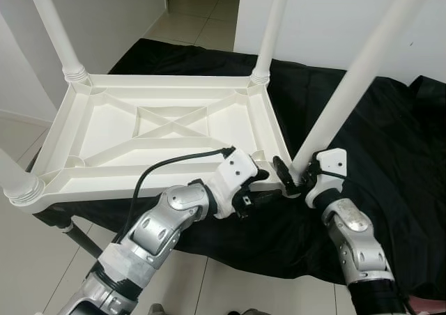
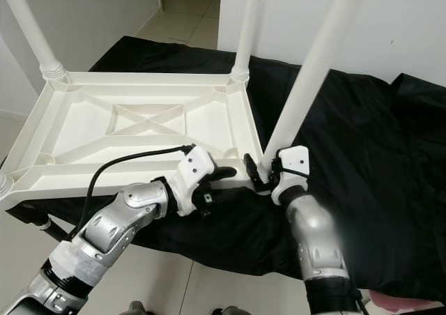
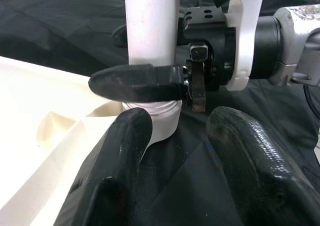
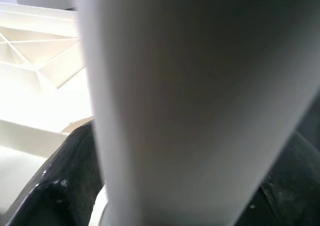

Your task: Building children table

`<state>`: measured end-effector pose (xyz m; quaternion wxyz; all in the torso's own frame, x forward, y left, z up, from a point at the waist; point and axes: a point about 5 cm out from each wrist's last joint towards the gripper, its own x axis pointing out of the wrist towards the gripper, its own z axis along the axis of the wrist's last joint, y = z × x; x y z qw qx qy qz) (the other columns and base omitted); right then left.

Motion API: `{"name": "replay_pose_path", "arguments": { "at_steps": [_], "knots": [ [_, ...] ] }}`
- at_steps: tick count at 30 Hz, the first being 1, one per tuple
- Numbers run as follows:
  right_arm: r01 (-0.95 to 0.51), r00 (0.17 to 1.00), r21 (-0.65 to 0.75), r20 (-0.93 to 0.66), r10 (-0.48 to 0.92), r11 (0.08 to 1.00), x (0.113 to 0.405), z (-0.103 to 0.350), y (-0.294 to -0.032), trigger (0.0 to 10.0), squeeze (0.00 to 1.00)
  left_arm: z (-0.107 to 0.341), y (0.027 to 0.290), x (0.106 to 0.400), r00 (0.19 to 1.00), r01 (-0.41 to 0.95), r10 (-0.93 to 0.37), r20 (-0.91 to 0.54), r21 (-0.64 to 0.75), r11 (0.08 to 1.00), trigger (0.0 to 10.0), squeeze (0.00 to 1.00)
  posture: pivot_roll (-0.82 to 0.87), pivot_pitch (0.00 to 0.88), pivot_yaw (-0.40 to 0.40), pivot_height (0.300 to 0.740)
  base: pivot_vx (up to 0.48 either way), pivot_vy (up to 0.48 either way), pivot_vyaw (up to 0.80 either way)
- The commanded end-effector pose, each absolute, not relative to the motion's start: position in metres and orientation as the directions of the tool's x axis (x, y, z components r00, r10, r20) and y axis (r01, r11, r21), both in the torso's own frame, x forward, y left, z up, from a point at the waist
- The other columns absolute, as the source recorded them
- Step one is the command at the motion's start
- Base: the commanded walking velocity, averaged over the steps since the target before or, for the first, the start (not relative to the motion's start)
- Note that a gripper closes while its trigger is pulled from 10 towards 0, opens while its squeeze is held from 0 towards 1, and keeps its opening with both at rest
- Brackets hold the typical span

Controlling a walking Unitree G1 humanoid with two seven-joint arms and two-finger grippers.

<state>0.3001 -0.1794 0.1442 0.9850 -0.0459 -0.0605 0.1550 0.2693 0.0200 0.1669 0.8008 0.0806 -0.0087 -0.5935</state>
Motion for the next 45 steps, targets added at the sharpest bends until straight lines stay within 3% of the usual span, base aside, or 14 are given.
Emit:
{"name": "replay_pose_path", "arguments": {
  "at_steps": [1, 3, 4, 5, 6, 8, 9, 17, 18, 19, 34, 41, 44, 45],
  "knots": [
    [-0.330, 0.935, -0.124, 0.092, 0.342, 0.936, 0.304, 0.143, -0.182, 4.7, 0.00, 0.166, 0.020, 0.267, 0.255, 0.961, -0.962, -0.098, 0.140, 0.240, 10.0, 0.00, -0.01, 0.090, -0.054, 0.740, 0.000, 0.000, 0.00],
    [-0.348, 0.928, -0.130, 0.089, 0.361, 0.928, 0.305, 0.143, -0.182, 4.3, 0.00, 0.167, 0.019, 0.267, 0.255, 0.960, -0.962, -0.097, 0.141, 0.241, 10.0, 0.00, -0.01, 0.089, -0.054, 0.740, 0.000, 0.000, 0.00],
    [-0.374, 0.918, -0.141, 0.088, 0.388, 0.917, 0.308, 0.143, -0.183, 2.1, 0.00, 0.167, 0.019, 0.267, 0.256, 0.960, -0.962, -0.096, 0.142, 0.241, 10.0, 0.00, -0.01, 0.090, -0.054, 0.740, 0.000, 0.000, 0.00],
    [-0.374, 0.918, -0.141, 0.088, 0.388, 0.917, 0.308, 0.143, -0.183, 2.1, 0.00, 0.167, 0.019, 0.267, 0.256, 0.960, -0.962, -0.096, 0.142, 0.241, 10.0, 0.00, -0.01, 0.090, -0.054, 0.740, 0.000, 0.000, 0.00],
    [-0.397, 0.907, -0.147, 0.087, 0.412, 0.906, 0.309, 0.143, -0.183, 1.1, 0.00, 0.167, 0.019, 0.268, 0.256, 0.960, -0.962, -0.096, 0.143, 0.242, 10.0, 0.00, 0.00, 0.088, -0.055, 0.740, 0.000, 0.000, 0.00],
    [-0.397, 0.907, -0.147, 0.087, 0.412, 0.906, 0.309, 0.143, -0.183, 1.1, 0.00, 0.167, 0.019, 0.268, 0.256, 0.960, -0.962, -0.096, 0.143, 0.242, 10.0, 0.00, 0.00, 0.088, -0.055, 0.740, 0.000, 0.000, 0.00],
    [-0.424, 0.894, -0.156, 0.084, 0.440, 0.892, 0.312, 0.142, -0.182, 0.0, 0.00, 0.167, 0.020, 0.268, 0.260, 0.959, -0.961, -0.095, 0.144, 0.245, 10.0, 0.00, 0.00, 0.089, -0.059, 0.740, 0.000, 0.000, 0.00],
    [-0.435, 0.893, -0.131, 0.066, 0.446, 0.891, 0.309, 0.136, -0.183, 0.0, 0.00, 0.167, 0.021, 0.268, 0.268, 0.957, -0.959, -0.094, 0.144, 0.253, 10.0, 0.00, 0.01, 0.090, -0.064, 0.740, 0.000, 0.000, 0.00],
    [-0.429, 0.896, -0.120, 0.065, 0.438, 0.895, 0.308, 0.135, -0.183, 0.4, 0.00, 0.167, 0.021, 0.267, 0.269, 0.956, -0.959, -0.094, 0.143, 0.254, 10.0, 0.00, 0.01, 0.091, -0.065, 0.740, 0.000, 0.000, 0.00],
    [-0.411, 0.906, -0.101, 0.065, 0.419, 0.906, 0.308, 0.135, -0.183, 10.0, 0.00, 0.167, 0.021, 0.267, 0.270, 0.956, -0.958, -0.094, 0.143, 0.256, 10.0, 0.00, 0.01, 0.091, -0.065, 0.740, 0.000, 0.000, 0.00],
    [-0.330, 0.938, -0.042, 0.101, 0.333, 0.943, 0.293, 0.140, -0.166, 10.0, 0.00, 0.166, 0.021, 0.266, 0.263, 0.959, -0.960, -0.097, 0.137, 0.249, 10.0, 0.00, -0.01, 0.093, -0.070, 0.740, 0.000, 0.000, 0.00],
    [-0.210, 0.972, -0.001, 0.108, 0.209, 0.978, 0.285, 0.141, -0.164, 10.0, 0.00, 0.164, 0.021, 0.265, 0.257, 0.961, -0.961, -0.101, 0.134, 0.243, 10.0, 0.00, -0.01, 0.093, -0.072, 0.740, 0.000, 0.000, 0.00],
    [-0.015, 0.996, 0.030, 0.084, 0.013, 0.999, 0.281, 0.137, -0.169, 10.0, 0.00, 0.163, 0.021, 0.264, 0.256, 0.961, -0.961, -0.103, 0.133, 0.242, 10.0, 0.00, -0.01, 0.092, -0.073, 0.740, 0.000, 0.000, 0.00],
    [-0.015, 0.996, 0.030, 0.084, 0.013, 0.999, 0.281, 0.137, -0.169, 10.0, 0.00, 0.163, 0.021, 0.264, 0.256, 0.961, -0.961, -0.103, 0.133, 0.242, 10.0, 0.00, -0.01, 0.092, -0.073, 0.740, 0.000, 0.000, 0.00]
  ]
}}
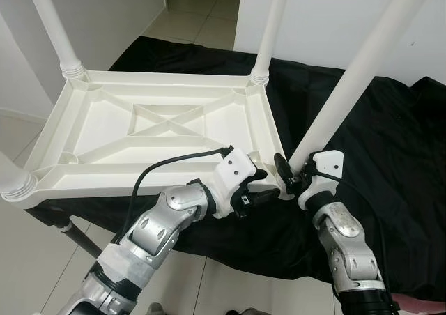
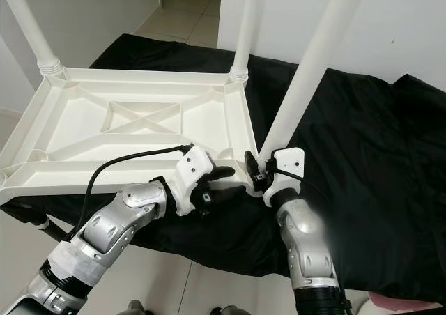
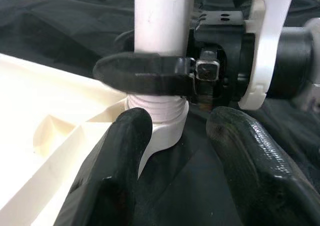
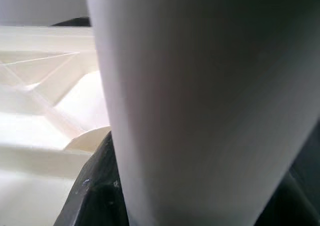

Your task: Building children table

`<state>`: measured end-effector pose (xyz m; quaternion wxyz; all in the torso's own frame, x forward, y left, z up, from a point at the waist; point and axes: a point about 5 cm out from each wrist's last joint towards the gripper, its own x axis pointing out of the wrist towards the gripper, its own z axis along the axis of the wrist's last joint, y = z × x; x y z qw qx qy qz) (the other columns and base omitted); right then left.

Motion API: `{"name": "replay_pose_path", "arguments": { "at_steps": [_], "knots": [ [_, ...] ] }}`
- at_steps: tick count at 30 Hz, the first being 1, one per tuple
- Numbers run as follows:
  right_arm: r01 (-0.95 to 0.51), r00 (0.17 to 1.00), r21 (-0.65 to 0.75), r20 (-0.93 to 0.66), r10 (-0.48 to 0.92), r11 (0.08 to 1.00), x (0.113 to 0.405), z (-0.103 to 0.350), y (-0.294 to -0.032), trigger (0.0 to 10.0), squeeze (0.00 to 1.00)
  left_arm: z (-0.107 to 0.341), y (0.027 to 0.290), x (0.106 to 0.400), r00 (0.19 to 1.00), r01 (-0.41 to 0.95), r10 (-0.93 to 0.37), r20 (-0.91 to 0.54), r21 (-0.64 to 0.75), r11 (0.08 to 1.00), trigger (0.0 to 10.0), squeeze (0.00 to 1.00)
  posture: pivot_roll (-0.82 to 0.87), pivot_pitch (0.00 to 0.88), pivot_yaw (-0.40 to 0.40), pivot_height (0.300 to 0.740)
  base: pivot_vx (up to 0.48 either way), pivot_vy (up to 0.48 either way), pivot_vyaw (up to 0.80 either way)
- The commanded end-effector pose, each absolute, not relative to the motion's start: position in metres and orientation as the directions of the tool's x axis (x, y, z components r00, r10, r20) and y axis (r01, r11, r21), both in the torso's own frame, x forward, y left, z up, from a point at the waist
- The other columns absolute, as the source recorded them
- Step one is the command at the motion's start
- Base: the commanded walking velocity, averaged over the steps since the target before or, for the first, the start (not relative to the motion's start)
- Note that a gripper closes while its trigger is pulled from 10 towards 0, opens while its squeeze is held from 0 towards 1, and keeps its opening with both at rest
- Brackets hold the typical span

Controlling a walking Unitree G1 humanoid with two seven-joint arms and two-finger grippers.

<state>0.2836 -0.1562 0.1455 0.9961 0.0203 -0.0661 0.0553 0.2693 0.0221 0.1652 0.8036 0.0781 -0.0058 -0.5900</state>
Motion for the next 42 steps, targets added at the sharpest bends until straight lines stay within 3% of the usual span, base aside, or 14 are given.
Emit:
{"name": "replay_pose_path", "arguments": {
  "at_steps": [1, 3, 6, 11, 26, 27, 41, 42],
  "knots": [
    [-0.015, 0.996, 0.030, 0.084, 0.013, 0.999, 0.281, 0.137, -0.169, 10.0, 0.00, 0.163, 0.021, 0.264, 0.256, 0.961, -0.961, -0.103, 0.133, 0.242, 10.0, 0.00, -0.01, 0.092, -0.073, 0.740, 0.000, 0.000, 0.00],
    [0.038, 0.997, 0.035, 0.070, -0.041, 0.999, 0.279, 0.136, -0.170, 10.0, 0.00, 0.163, 0.021, 0.264, 0.255, 0.962, -0.961, -0.104, 0.132, 0.241, 10.0, 0.00, -0.01, 0.091, -0.073, 0.740, 0.000, 0.000, 0.00],
    [0.245, 0.967, 0.078, 0.048, -0.249, 0.966, 0.274, 0.132, -0.171, 10.0, 0.00, 0.162, 0.022, 0.263, 0.252, 0.962, -0.962, -0.108, 0.132, 0.237, 10.0, 0.00, -0.01, 0.087, -0.074, 0.740, 0.000, 0.000, 0.00],
    [0.343, 0.938, 0.104, 0.020, -0.346, 0.934, 0.270, 0.128, -0.169, 10.0, 0.00, 0.162, 0.022, 0.263, 0.251, 0.963, -0.962, -0.109, 0.133, 0.236, 10.0, 0.00, 0.00, 0.085, -0.075, 0.740, 0.000, 0.000, 0.00],
    [0.328, 0.944, 0.101, -0.015, -0.328, 0.939, 0.270, 0.124, -0.152, 10.0, 0.00, 0.162, 0.022, 0.264, 0.258, 0.961, -0.960, -0.111, 0.135, 0.242, 10.0, 0.00, 0.00, 0.078, -0.082, 0.740, 0.000, 0.000, 0.00],
    [0.301, 0.953, 0.118, 0.003, -0.304, 0.946, 0.270, 0.126, -0.152, 10.0, 1.00, 0.162, 0.022, 0.264, 0.257, 0.961, -0.960, -0.110, 0.135, 0.242, 10.0, 0.00, 0.00, 0.075, -0.083, 0.740, 0.000, 0.000, 0.00],
    [0.109, 0.981, 0.123, 0.144, -0.127, 0.986, 0.272, 0.139, -0.160, 10.0, 1.00, 0.162, 0.021, 0.265, 0.260, 0.959, -0.960, -0.107, 0.141, 0.244, 10.0, 0.00, 0.00, 0.070, -0.083, 0.740, 0.000, 0.000, 0.00],
    [0.077, 0.984, 0.120, 0.152, -0.095, 0.990, 0.272, 0.138, -0.161, 10.0, 0.68, 0.162, 0.021, 0.265, 0.260, 0.959, -0.960, -0.107, 0.141, 0.244, 10.0, 0.00, 0.00, 0.070, -0.083, 0.740, 0.000, 0.000, 0.00]
  ]
}}
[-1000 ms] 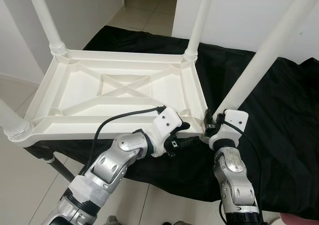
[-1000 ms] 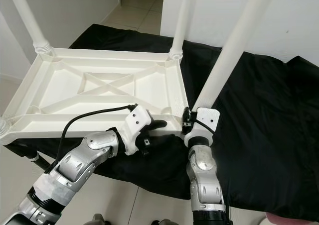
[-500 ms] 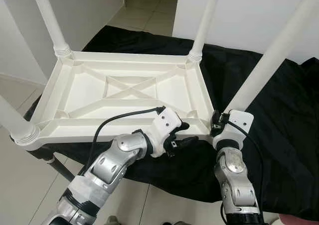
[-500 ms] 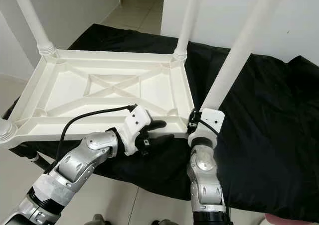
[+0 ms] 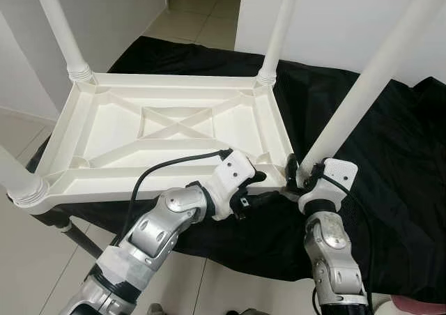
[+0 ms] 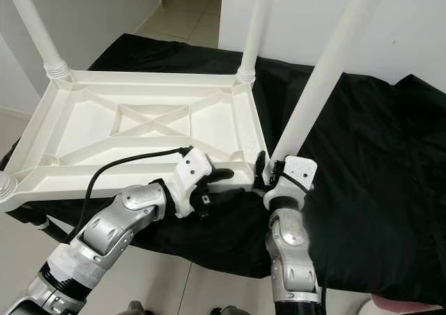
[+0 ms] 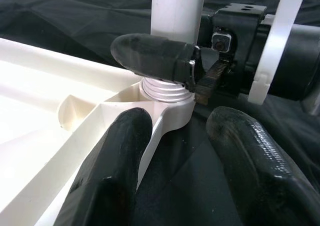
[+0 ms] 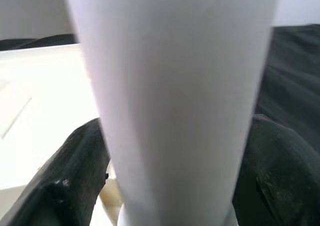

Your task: Building children table

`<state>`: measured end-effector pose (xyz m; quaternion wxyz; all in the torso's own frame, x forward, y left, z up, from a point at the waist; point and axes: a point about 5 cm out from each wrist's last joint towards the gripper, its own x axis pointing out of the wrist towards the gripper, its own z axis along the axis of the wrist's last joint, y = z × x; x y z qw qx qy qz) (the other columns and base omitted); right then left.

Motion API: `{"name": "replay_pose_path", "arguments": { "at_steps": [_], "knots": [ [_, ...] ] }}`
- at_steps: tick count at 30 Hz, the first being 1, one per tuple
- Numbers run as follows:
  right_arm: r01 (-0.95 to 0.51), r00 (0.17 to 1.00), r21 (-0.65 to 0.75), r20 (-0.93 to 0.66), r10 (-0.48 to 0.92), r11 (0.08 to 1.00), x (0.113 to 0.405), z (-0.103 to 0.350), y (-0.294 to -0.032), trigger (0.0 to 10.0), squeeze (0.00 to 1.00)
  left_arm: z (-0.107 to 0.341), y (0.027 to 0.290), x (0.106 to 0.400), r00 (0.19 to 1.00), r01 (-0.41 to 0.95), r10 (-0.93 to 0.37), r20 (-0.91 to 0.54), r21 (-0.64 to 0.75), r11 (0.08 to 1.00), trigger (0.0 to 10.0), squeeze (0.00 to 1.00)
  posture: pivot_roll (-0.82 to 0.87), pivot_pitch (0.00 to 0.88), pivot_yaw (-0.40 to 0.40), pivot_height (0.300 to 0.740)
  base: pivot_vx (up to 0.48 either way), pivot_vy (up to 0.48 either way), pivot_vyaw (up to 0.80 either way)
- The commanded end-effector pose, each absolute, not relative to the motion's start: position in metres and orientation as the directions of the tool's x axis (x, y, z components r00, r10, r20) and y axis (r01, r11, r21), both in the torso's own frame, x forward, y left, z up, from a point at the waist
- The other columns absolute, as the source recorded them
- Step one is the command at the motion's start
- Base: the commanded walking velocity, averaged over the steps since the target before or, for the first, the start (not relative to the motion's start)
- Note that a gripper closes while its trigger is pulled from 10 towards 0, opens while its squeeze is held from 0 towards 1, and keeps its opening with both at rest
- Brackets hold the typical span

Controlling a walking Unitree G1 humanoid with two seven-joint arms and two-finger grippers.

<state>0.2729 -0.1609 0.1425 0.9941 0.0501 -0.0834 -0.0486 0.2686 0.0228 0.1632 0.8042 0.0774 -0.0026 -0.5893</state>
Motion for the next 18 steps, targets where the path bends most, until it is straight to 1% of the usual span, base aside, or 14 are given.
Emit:
{"name": "replay_pose_path", "arguments": {
  "at_steps": [1, 3, 4, 5, 6, 7, 9, 10, 11, 12, 14, 18],
  "knots": [
    [0.028, 0.985, 0.107, 0.165, -0.045, 0.994, 0.273, 0.139, -0.163, 10.0, 0.00, 0.162, 0.021, 0.266, 0.261, 0.959, -0.960, -0.106, 0.142, 0.245, 10.0, 0.00, -0.01, 0.069, -0.081, 0.740, 0.000, 0.000, 0.00],
    [0.028, 0.985, 0.107, 0.165, -0.045, 0.994, 0.273, 0.139, -0.163, 10.0, 0.00, 0.162, 0.021, 0.266, 0.261, 0.959, -0.960, -0.106, 0.142, 0.245, 10.0, 0.00, -0.01, 0.069, -0.081, 0.740, 0.000, 0.000, 0.00],
    [-0.028, 0.985, 0.103, 0.172, 0.010, 0.994, 0.275, 0.139, -0.164, 10.0, 0.00, 0.163, 0.021, 0.266, 0.261, 0.959, -0.960, -0.106, 0.143, 0.245, 10.0, 0.00, -0.01, 0.068, -0.079, 0.740, 0.000, 0.000, 0.00],
    [-0.028, 0.985, 0.103, 0.172, 0.010, 0.994, 0.275, 0.139, -0.164, 10.0, 0.00, 0.163, 0.021, 0.266, 0.261, 0.959, -0.960, -0.106, 0.143, 0.245, 10.0, 0.00, -0.01, 0.068, -0.079, 0.740, 0.000, 0.000, 0.00],
    [-0.084, 0.982, 0.091, 0.179, 0.066, 0.992, 0.277, 0.139, -0.165, 10.0, 0.00, 0.163, 0.021, 0.267, 0.261, 0.959, -0.959, -0.105, 0.145, 0.245, 10.0, 0.00, -0.01, 0.068, -0.076, 0.740, 0.000, 0.000, 0.00],
    [-0.084, 0.982, 0.091, 0.179, 0.066, 0.992, 0.277, 0.139, -0.165, 10.0, 0.00, 0.163, 0.021, 0.267, 0.261, 0.959, -0.959, -0.105, 0.145, 0.245, 10.0, 0.00, -0.01, 0.068, -0.076, 0.740, 0.000, 0.000, 0.00],
    [-0.175, 0.968, 0.052, 0.193, 0.162, 0.983, 0.283, 0.142, -0.168, 10.0, 0.00, 0.164, 0.020, 0.268, 0.261, 0.958, -0.960, -0.104, 0.147, 0.245, 10.0, 0.00, -0.01, 0.067, -0.074, 0.740, 0.000, 0.000, 0.00],
    [-0.175, 0.968, 0.052, 0.193, 0.162, 0.983, 0.283, 0.142, -0.168, 10.0, 0.00, 0.164, 0.020, 0.268, 0.261, 0.958, -0.960, -0.104, 0.147, 0.245, 10.0, 0.00, -0.01, 0.067, -0.074, 0.740, 0.000, 0.000, 0.00],
    [-0.215, 0.959, 0.035, 0.196, 0.204, 0.976, 0.286, 0.143, -0.169, 10.0, 0.00, 0.164, 0.020, 0.268, 0.261, 0.958, -0.960, -0.104, 0.148, 0.245, 10.0, 0.00, -0.01, 0.068, -0.074, 0.740, 0.000, 0.000, 0.00],
    [-0.215, 0.959, 0.035, 0.196, 0.204, 0.976, 0.286, 0.143, -0.169, 10.0, 0.00, 0.164, 0.020, 0.268, 0.261, 0.958, -0.960, -0.104, 0.148, 0.245, 10.0, 0.00, -0.01, 0.068, -0.074, 0.740, 0.000, 0.000, 0.00],
    [-0.266, 0.944, -0.008, 0.199, 0.262, 0.964, 0.292, 0.146, -0.173, 10.0, 0.00, 0.165, 0.021, 0.269, 0.262, 0.958, -0.960, -0.103, 0.150, 0.246, 10.0, 0.00, -0.01, 0.069, -0.075, 0.740, 0.000, 0.000, 0.00],
    [-0.289, 0.938, -0.043, 0.189, 0.292, 0.956, 0.298, 0.146, -0.176, 10.0, 0.00, 0.165, 0.021, 0.269, 0.266, 0.956, -0.959, -0.100, 0.151, 0.250, 10.0, 0.00, 0.00, 0.071, -0.075, 0.740, 0.000, 0.000, 0.00]
  ]
}}
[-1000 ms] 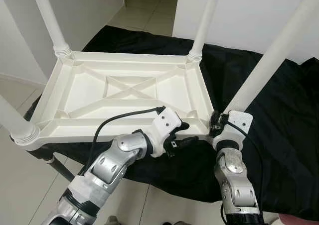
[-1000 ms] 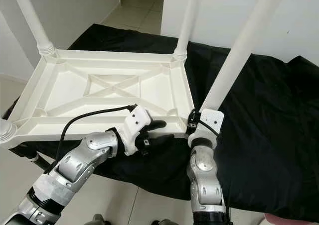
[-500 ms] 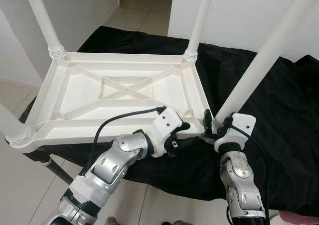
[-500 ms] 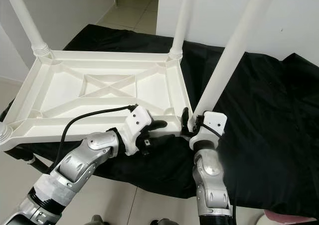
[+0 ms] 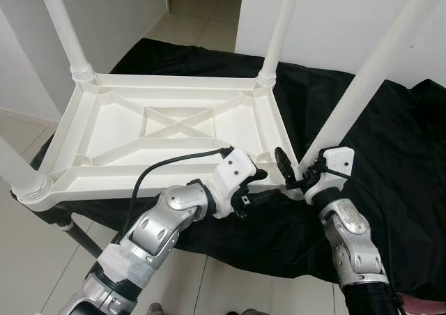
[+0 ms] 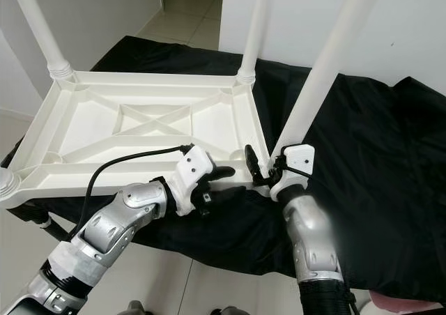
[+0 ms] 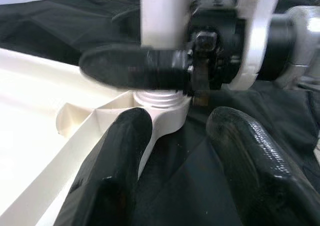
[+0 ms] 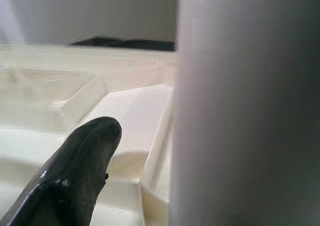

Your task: Building children table

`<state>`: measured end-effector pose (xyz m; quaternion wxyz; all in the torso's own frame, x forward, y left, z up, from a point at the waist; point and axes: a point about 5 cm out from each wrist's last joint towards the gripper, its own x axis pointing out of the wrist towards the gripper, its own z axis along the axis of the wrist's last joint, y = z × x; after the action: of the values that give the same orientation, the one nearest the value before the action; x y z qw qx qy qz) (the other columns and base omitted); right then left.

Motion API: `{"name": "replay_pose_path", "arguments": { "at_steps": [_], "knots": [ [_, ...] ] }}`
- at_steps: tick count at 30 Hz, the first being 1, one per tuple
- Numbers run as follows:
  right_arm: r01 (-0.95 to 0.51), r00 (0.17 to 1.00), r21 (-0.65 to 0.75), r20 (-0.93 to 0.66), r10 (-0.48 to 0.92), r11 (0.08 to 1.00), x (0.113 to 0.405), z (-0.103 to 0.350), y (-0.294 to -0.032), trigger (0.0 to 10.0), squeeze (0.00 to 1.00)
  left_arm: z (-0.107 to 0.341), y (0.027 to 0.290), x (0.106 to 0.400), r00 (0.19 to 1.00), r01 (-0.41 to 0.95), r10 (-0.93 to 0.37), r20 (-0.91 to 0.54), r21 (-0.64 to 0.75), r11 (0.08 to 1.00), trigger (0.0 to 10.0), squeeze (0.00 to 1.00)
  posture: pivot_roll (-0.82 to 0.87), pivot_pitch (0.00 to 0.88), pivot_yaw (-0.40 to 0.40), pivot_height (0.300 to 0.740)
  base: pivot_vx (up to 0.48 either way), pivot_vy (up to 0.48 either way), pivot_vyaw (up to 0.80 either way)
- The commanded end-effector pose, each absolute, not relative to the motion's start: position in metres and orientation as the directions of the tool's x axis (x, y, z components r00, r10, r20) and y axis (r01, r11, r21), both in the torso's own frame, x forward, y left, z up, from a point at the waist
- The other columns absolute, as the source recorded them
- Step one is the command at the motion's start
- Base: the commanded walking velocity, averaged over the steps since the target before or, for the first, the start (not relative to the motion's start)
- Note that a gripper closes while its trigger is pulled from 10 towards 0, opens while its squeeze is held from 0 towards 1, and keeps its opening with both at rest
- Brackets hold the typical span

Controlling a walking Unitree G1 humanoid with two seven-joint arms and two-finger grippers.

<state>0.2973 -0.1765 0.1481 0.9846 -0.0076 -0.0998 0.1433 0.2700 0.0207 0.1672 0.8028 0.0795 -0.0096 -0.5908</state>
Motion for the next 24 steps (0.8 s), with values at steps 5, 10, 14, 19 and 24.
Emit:
{"name": "replay_pose_path", "arguments": {
  "at_steps": [5, 10, 14, 19, 24],
  "knots": [
    [-0.306, 0.934, -0.059, 0.173, 0.312, 0.950, 0.303, 0.145, -0.180, 6.3, 0.00, 0.166, 0.021, 0.270, 0.270, 0.955, -0.958, -0.098, 0.152, 0.254, 10.0, 0.00, 0.00, 0.073, -0.077, 0.740, 0.000, 0.000, 0.00],
    [-0.333, 0.932, -0.069, 0.128, 0.340, 0.940, 0.305, 0.136, -0.188, 0.0, 0.00, 0.167, 0.023, 0.271, 0.282, 0.952, -0.955, -0.095, 0.153, 0.266, 10.0, 0.00, 0.00, 0.077, -0.079, 0.740, 0.000, 0.000, 0.00],
    [-0.346, 0.930, -0.059, 0.112, 0.350, 0.936, 0.305, 0.131, -0.189, 0.0, 0.00, 0.167, 0.023, 0.271, 0.283, 0.952, -0.954, -0.095, 0.153, 0.267, 10.0, 0.00, 0.00, 0.079, -0.076, 0.740, 0.000, 0.000, 0.00],
    [-0.353, 0.928, -0.058, 0.102, 0.358, 0.934, 0.304, 0.128, -0.189, 1.3, 0.00, 0.167, 0.023, 0.272, 0.282, 0.952, -0.955, -0.096, 0.153, 0.266, 10.0, 0.00, 0.00, 0.081, -0.073, 0.740, 0.000, 0.000, 0.00],
    [-0.343, 0.932, -0.046, 0.110, 0.346, 0.938, 0.303, 0.130, -0.188, 10.0, 0.00, 0.168, 0.022, 0.272, 0.280, 0.952, -0.955, -0.096, 0.153, 0.263, 10.0, 0.00, 0.00, 0.083, -0.070, 0.740, 0.000, 0.000, 0.00]
  ]
}}
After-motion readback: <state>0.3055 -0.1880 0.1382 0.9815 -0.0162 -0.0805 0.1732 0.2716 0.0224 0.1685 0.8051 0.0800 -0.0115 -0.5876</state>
